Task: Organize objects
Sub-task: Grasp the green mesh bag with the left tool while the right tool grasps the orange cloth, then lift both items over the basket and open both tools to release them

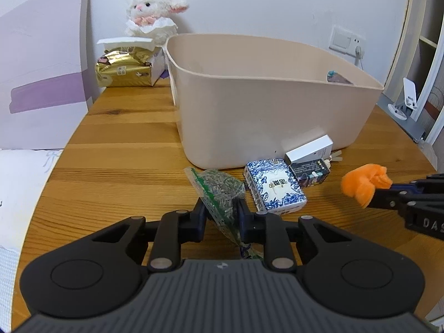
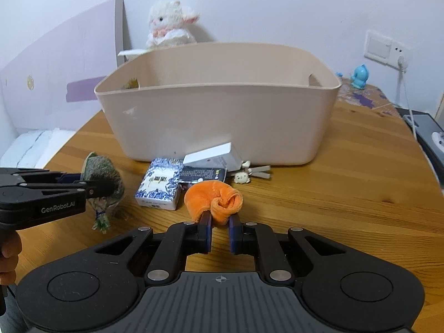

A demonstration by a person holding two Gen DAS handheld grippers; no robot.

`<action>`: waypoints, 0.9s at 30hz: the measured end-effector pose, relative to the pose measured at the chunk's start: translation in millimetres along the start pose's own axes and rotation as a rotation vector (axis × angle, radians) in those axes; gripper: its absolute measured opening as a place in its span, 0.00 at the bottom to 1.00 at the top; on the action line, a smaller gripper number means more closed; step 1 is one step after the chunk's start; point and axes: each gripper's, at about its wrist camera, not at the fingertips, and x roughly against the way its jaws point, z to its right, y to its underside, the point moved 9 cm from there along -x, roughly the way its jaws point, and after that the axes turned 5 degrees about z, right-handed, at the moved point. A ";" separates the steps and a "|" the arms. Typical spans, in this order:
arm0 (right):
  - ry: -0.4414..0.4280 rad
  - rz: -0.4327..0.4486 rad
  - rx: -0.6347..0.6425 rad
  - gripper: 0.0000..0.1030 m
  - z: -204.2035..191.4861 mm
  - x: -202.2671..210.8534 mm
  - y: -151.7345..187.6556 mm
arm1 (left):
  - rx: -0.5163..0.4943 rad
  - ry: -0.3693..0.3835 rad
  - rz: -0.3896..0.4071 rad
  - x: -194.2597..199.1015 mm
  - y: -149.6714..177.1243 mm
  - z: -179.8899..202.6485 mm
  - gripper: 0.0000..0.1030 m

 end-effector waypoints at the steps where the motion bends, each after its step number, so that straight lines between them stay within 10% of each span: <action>1: 0.003 0.010 -0.004 0.11 1.9 4.0 -1.5 | 0.002 0.000 0.006 3.9 -1.1 0.2 0.24; 27: 0.100 0.303 -0.030 0.11 44.1 83.6 -89.9 | -0.058 -0.049 0.244 73.8 -80.8 10.0 0.24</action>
